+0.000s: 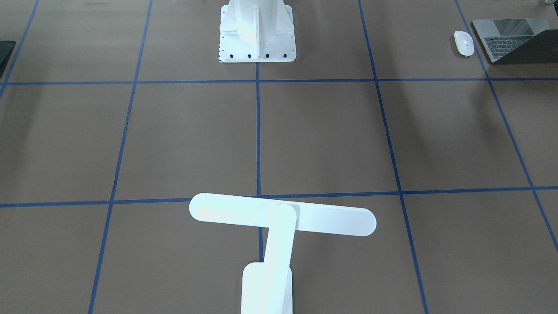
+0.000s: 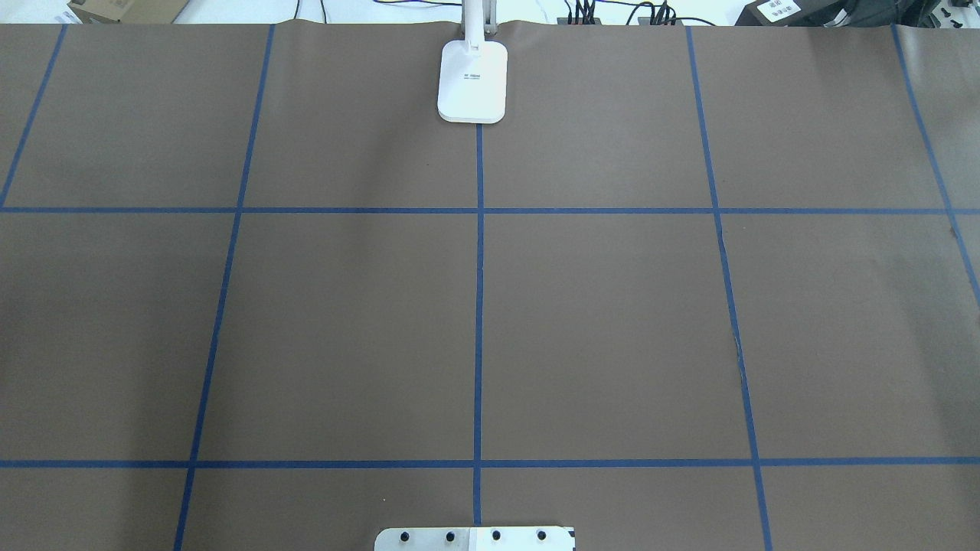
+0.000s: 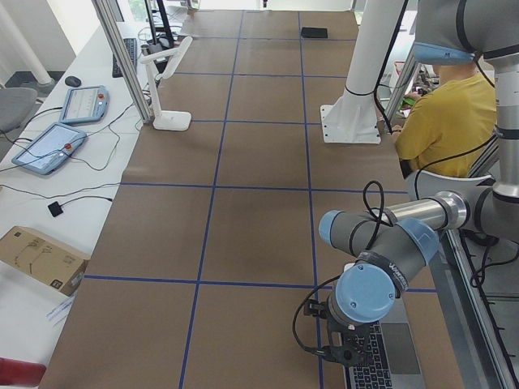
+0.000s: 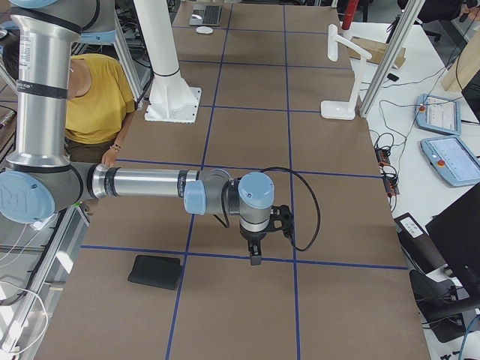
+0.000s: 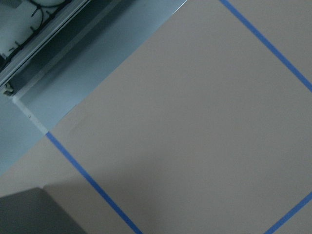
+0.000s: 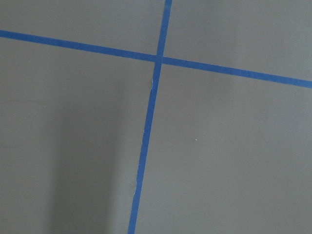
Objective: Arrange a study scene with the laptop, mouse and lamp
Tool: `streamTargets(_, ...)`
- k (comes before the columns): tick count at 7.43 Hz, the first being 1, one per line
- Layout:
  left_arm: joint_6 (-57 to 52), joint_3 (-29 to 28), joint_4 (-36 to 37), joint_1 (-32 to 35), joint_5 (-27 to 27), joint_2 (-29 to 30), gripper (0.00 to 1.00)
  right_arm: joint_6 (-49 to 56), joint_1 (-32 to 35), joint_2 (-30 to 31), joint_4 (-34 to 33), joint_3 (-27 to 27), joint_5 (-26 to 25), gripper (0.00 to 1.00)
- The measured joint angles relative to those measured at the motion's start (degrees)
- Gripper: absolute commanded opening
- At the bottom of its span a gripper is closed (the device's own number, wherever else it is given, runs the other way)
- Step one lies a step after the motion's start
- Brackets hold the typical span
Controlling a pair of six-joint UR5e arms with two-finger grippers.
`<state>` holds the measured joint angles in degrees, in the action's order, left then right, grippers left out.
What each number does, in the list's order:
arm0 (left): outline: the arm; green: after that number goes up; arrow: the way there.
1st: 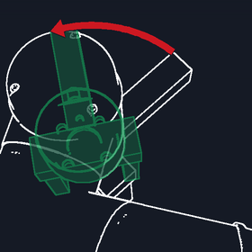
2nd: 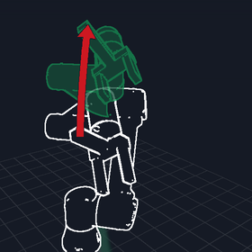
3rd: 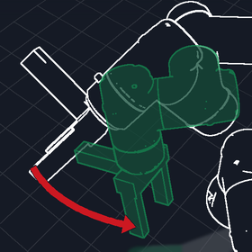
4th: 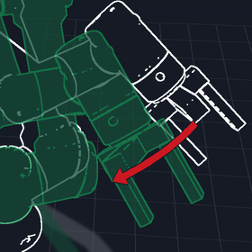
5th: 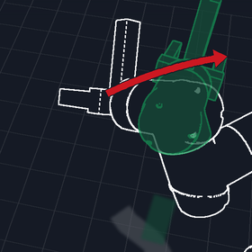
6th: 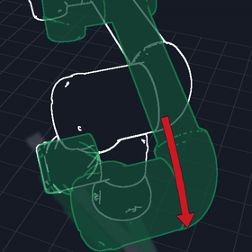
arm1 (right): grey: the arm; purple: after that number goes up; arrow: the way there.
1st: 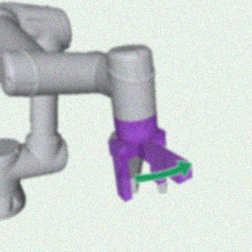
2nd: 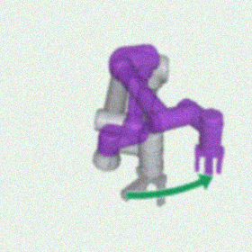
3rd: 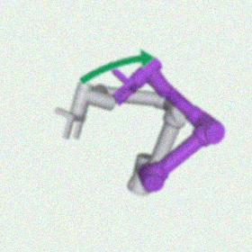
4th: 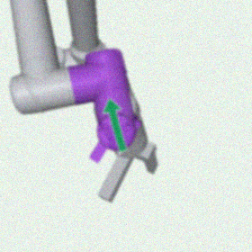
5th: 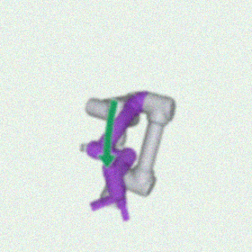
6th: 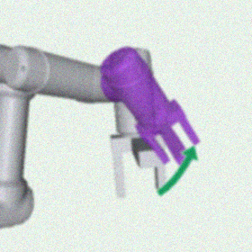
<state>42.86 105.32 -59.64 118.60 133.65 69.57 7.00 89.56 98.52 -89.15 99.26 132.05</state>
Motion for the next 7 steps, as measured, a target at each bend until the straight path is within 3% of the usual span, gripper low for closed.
streamTargets(6, 3.2, -9.6, -6.9, -0.2, 1.6, 0.8, 0.89, -0.1, 0.0, -0.1, 0.1, 0.0, -0.1, 1.0)
streamTargets(7, 3.0, -10.6, -7.3, -0.3, 1.6, 0.5, 0.82, -0.1, 0.0, 0.0, 0.1, 0.0, -0.1, 1.0)
